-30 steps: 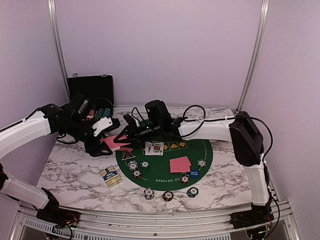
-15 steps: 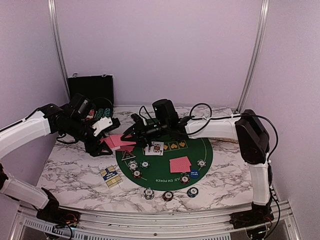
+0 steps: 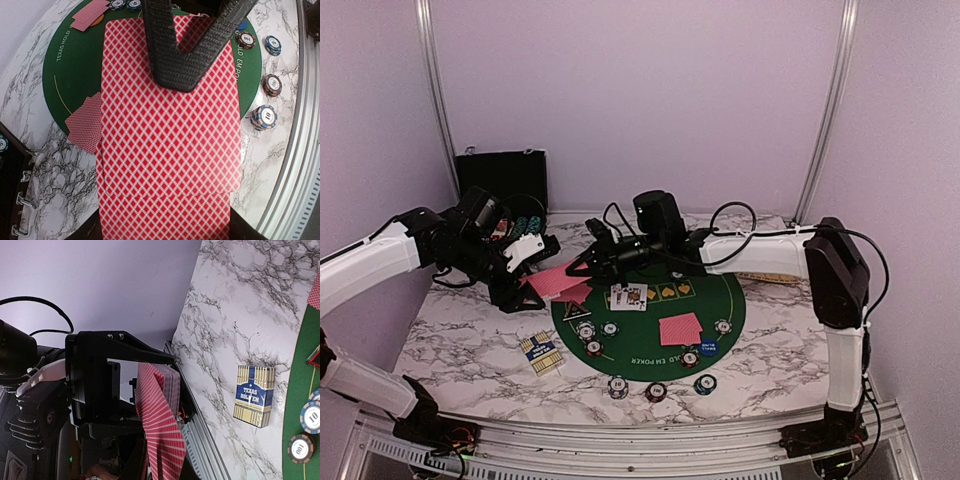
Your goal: Distribute texas hold em gaming equipment
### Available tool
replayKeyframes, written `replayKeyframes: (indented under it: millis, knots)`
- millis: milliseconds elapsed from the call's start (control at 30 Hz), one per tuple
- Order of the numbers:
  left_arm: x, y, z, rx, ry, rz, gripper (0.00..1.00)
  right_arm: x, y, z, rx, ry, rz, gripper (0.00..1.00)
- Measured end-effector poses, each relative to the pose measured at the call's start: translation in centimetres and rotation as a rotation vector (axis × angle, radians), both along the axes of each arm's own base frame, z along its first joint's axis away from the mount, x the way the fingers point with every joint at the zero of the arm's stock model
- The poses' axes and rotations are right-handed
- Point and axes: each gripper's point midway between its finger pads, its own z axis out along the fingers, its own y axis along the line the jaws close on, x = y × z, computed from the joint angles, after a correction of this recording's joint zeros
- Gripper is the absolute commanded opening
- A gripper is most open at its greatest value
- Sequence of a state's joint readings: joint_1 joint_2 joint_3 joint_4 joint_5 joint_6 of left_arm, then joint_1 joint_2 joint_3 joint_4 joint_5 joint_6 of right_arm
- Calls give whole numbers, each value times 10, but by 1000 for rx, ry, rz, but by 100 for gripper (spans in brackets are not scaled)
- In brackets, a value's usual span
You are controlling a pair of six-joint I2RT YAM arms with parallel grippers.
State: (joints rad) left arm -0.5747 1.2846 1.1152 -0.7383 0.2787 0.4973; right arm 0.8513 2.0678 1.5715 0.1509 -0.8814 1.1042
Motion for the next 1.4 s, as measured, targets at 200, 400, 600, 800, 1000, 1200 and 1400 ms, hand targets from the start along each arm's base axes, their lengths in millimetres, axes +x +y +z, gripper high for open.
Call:
replayKeyframes:
  millis: [200,400,600,800,1000,1200,1400]
  knots:
    - [0,0,0,-1,-1,0,0,3,-4,-7,-25,-2,-2,0]
    - [0,0,0,0,-1,1,0,8,-14,-10,-54,-15,-8,0]
    - [0,0,0,0,-1,1,0,22,-35,-2,-94,-66,-45,0]
    - [0,0,0,0,-1,1,0,52,-64,0,-185,-183,-110,0]
    - [0,0,0,1,-2,1,0,100,-97,2,-449,-475,-230,0]
    - [0,0,0,0,-1,1,0,141,-141,-34,-867,-783,-293,0]
    - [0,0,0,0,0,1,0,152,-168,-98,-1243,-976,-184,0]
